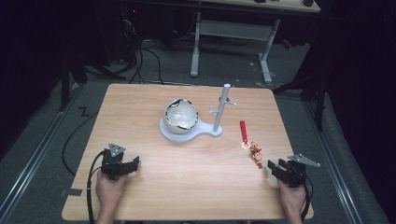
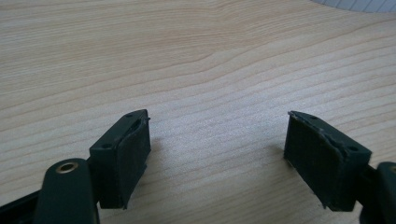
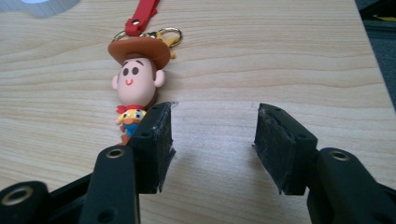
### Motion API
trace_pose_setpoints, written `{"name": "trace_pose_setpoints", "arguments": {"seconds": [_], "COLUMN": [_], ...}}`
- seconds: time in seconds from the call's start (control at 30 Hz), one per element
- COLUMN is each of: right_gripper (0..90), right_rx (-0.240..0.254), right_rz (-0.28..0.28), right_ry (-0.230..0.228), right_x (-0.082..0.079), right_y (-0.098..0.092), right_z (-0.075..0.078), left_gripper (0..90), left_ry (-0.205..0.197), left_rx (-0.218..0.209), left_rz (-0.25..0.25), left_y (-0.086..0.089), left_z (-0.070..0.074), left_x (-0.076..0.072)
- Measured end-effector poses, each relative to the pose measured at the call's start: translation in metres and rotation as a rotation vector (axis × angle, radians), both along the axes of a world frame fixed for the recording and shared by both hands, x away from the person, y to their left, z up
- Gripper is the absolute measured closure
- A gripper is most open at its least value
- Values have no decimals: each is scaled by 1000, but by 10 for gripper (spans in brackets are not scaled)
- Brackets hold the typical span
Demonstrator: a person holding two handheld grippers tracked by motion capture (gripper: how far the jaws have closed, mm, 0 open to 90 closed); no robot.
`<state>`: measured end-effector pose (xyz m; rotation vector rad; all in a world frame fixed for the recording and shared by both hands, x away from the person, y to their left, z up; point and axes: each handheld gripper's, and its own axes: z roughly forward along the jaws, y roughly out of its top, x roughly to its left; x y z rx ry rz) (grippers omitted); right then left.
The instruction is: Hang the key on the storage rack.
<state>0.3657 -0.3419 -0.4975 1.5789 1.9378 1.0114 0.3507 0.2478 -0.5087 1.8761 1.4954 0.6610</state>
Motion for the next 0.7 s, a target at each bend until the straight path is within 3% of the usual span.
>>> {"name": "trace_pose_setpoints", "arguments": {"seconds": [0.33, 0.7], "right_gripper": [493, 503], "right_rx": [28, 41], "right_rz": [40, 61], "right_ry": [-37, -23], "right_x": [0, 13], "right_y": [9, 23], "right_z": [9, 12], "left_gripper": [231, 231], "left_ry": [0, 0], "left_rx": [0, 0], "left_rz": [0, 0], "left_y": [0, 0], "left_z": [0, 0], "left_x": [0, 0]}}
